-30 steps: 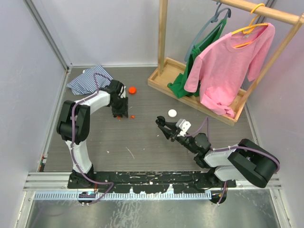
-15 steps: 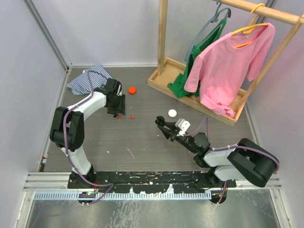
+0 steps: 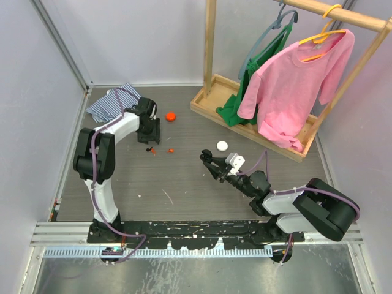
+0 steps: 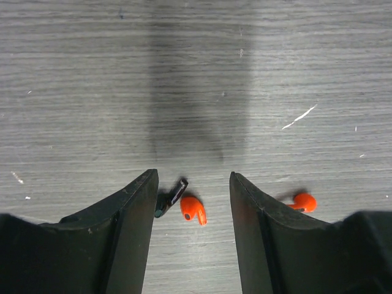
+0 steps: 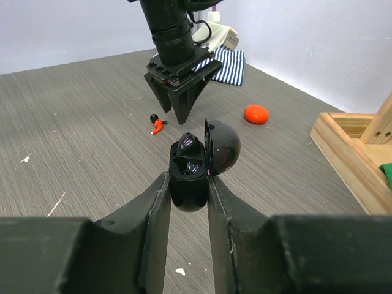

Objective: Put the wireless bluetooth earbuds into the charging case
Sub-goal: Pick up the earbud from the center of the board.

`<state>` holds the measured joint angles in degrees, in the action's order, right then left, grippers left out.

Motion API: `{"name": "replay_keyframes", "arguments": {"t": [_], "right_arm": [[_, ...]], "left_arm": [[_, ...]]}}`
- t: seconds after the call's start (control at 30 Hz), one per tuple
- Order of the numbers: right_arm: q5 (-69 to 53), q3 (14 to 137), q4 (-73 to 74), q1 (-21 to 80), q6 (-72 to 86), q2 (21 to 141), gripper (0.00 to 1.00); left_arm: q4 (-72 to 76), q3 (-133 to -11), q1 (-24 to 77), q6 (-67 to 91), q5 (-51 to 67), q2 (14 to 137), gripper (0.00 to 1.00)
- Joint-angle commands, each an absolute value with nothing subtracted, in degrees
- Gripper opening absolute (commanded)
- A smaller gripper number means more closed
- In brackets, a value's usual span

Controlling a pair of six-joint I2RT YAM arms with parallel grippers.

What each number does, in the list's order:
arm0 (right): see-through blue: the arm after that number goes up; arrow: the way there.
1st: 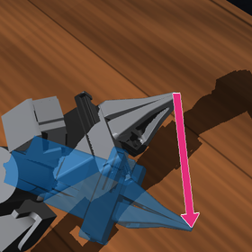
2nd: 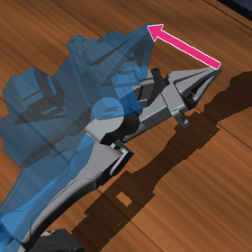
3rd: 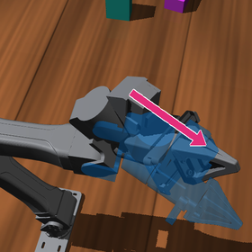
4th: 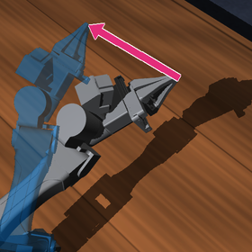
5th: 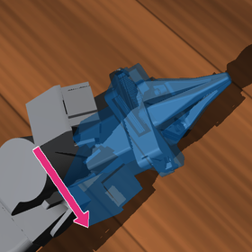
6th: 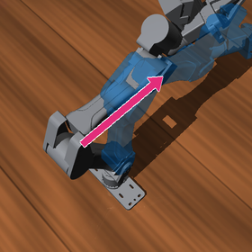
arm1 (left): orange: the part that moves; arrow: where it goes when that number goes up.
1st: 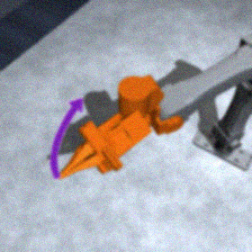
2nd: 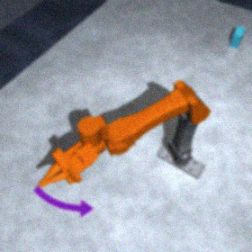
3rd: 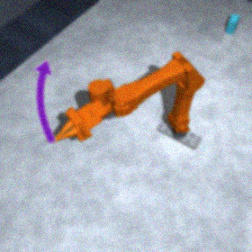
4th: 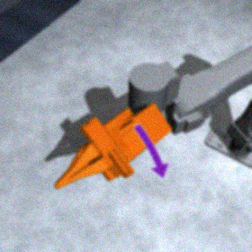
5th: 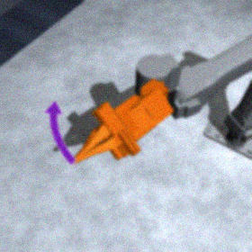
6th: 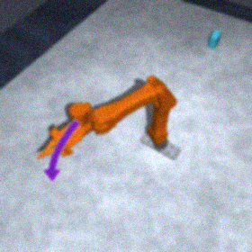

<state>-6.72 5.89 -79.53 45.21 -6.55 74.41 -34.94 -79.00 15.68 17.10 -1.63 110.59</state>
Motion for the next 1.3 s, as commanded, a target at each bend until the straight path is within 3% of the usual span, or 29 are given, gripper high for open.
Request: {"name": "replay_keyframes", "arguments": {"t": [0.0,0.87,1.27], "right_arm": [[-7.04,7.47,-82.44,45.14,-6.68,74.54,0.14],[-7.38,7.69,-82.35,45.11,-6.42,74.38,0.13],[-7.47,7.69,-82.18,45.14,-6.42,74.4,0.14]], "left_arm": [[-35.59,-81.83,15.68,16.3,-0.93,111.94,0.52],[-40.16,-72.66,20.17,17.78,3.16,108.25,0.43],[-36.42,-70.08,20.98,20.24,1.87,97.97,0.45]]}}
